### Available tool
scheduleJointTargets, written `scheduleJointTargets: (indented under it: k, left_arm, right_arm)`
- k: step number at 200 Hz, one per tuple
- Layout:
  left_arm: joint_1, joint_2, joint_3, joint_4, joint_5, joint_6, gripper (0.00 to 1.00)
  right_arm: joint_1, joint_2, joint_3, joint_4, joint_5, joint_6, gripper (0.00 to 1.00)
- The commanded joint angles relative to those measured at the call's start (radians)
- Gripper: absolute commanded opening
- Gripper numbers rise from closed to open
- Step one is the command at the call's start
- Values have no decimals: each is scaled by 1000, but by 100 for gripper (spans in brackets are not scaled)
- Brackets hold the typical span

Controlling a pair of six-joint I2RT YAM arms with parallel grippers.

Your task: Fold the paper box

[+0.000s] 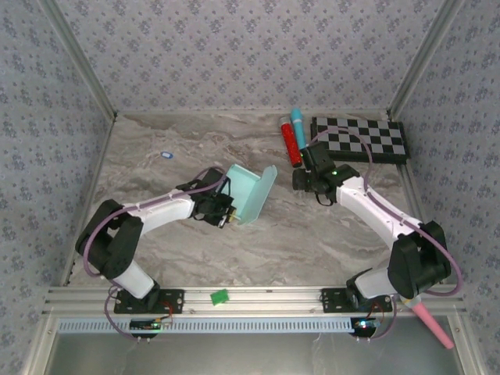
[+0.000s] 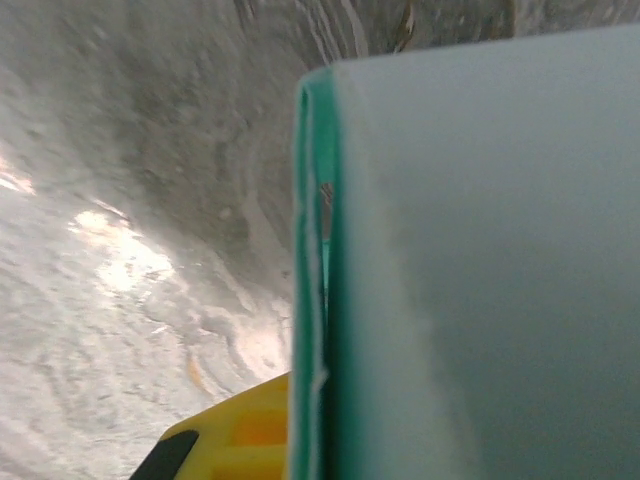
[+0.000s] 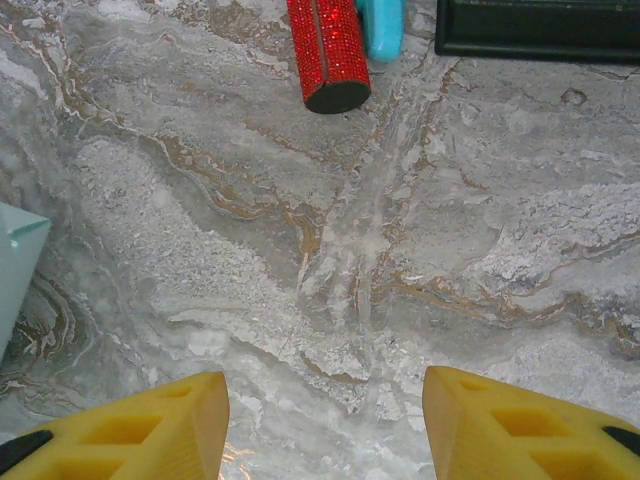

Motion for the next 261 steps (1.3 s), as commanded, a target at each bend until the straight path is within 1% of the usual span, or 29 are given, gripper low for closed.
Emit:
scheduleJointTargets:
  k: [1, 16, 46, 63, 89, 127, 137, 152, 163, 171, 207, 232, 243, 261]
  left_arm:
    - [-20, 36, -7, 57, 37, -116, 0]
    - [-27, 47, -2, 70, 24, -129, 3]
    - [-35, 85, -7, 117, 44, -157, 3]
    - [-46, 99, -12, 134, 44, -174, 7]
    - [-55, 119, -20, 165, 55, -196, 17]
    - [-60, 114, -14, 166, 42, -187, 41]
    - [-60, 110, -7, 156, 37, -177, 46]
    - [-60, 102, 10, 125, 26, -152, 55]
    - [-60, 90, 27, 98, 9, -121, 57]
    - [-59, 80, 40, 75, -4, -99, 62]
    - [-60, 24, 120, -81, -79, 45, 80]
    - [-59, -9, 132, -112, -91, 126, 85]
    - [-59, -24, 140, -127, -94, 177, 85]
    - [-59, -52, 155, -183, -132, 261, 86]
  right_arm:
    - [-6, -14, -8, 11, -14, 21, 56]
    - [-6, -14, -14, 14, -18, 22, 56]
    - [-9, -7, -23, 20, -26, 26, 56]
    - [-9, -3, -24, 21, -28, 27, 56]
    - [-11, 5, -25, 21, -34, 27, 56]
    - [-12, 11, -24, 22, -37, 26, 56]
    - [-12, 13, -24, 23, -38, 26, 56]
    - [-13, 14, -24, 25, -40, 27, 56]
    - [-13, 15, -26, 26, -41, 29, 56]
    - [-14, 16, -26, 30, -46, 29, 55]
    - [-18, 20, -34, 44, -64, 38, 56]
    - [-21, 28, -39, 54, -84, 46, 56]
    - [-23, 32, -41, 59, -91, 49, 56]
    - [-26, 38, -49, 70, -100, 54, 56]
